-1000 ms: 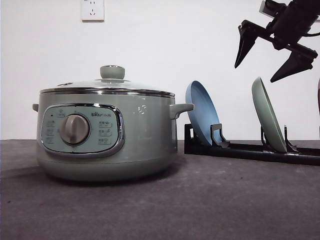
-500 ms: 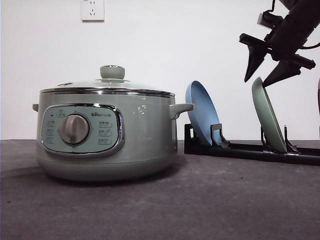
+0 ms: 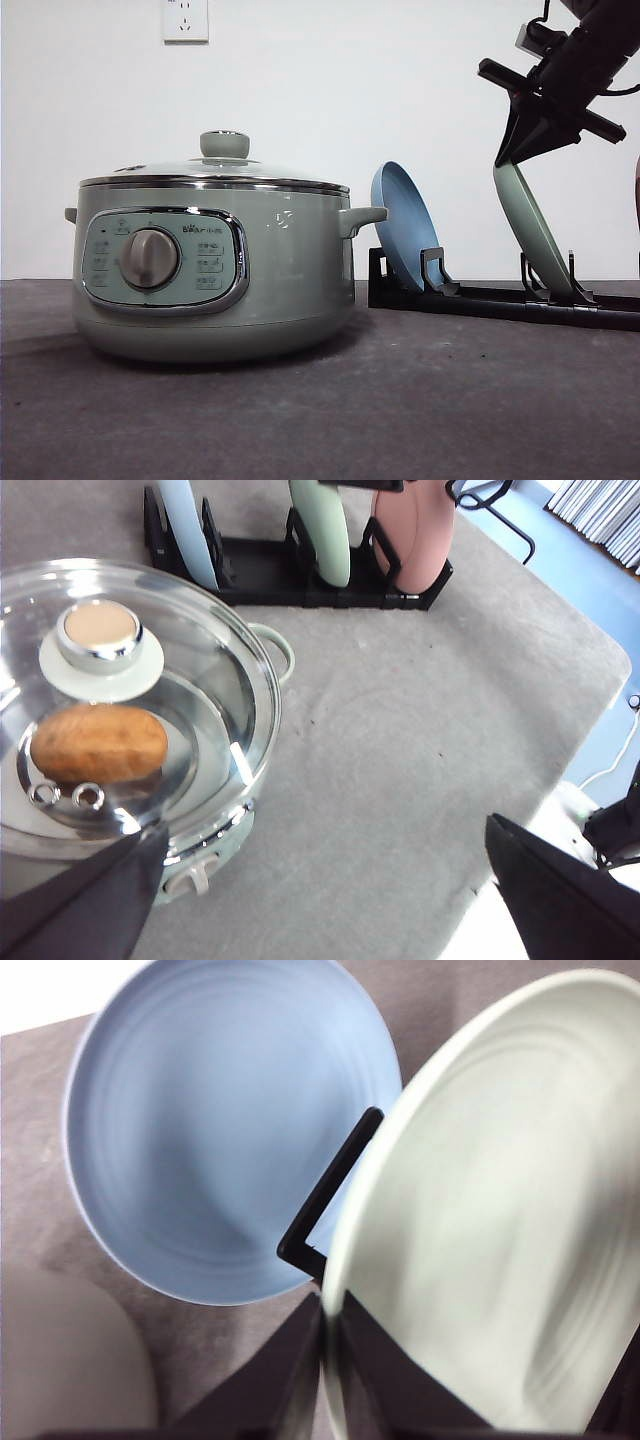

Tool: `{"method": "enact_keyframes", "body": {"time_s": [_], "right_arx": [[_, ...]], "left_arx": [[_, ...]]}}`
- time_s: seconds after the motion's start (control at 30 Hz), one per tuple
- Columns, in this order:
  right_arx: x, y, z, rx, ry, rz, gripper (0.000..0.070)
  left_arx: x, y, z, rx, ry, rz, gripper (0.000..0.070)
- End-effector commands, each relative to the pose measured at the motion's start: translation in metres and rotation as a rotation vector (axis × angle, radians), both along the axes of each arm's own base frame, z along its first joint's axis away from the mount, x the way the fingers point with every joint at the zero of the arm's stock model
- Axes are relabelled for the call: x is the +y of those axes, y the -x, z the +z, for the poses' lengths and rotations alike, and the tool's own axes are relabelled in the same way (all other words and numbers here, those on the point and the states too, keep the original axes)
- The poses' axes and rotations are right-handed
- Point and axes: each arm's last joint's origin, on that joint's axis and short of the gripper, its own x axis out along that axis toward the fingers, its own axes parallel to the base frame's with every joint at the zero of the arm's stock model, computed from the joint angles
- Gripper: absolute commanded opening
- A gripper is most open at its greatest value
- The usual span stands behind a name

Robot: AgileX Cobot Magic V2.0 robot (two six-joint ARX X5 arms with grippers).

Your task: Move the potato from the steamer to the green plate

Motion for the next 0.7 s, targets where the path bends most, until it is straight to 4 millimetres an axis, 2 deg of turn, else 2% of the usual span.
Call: {"method": "enact_keyframes", "body": {"time_s": [0.0,0.17,0.4,0.53,0.67], "right_arx": [[0.001,0.008,0.025,-0.083,-0.021,0.012,0.0002],[0.001,0.032,0.06,-0.18,-0.04,0.03,0.0002],[-0.001,0.079,0.107,-0.324,-0.049,0.067,0.0002],[-0.002,0.107,0.125,-0.359,-0.043,0.095,0.0002],[0.0,0.134,0.134,-0.356,-0.023,0.155,0.0002]], "left_arx": [[-0.001,0.0,0.007,-0.03,0.006,-0.02,0.0636],[-0.001,0.0,0.007,-0.031,0.005,-0.02,0.0636],[-0.001,0.001,0.007,-0.033,0.004,-0.022,0.0636],[-0.001,0.001,0.007,-0.033,0.003,-0.026,0.0636],[-0.003,0.001,0.007,-0.035,0.002,-0.038,0.0636]]}}
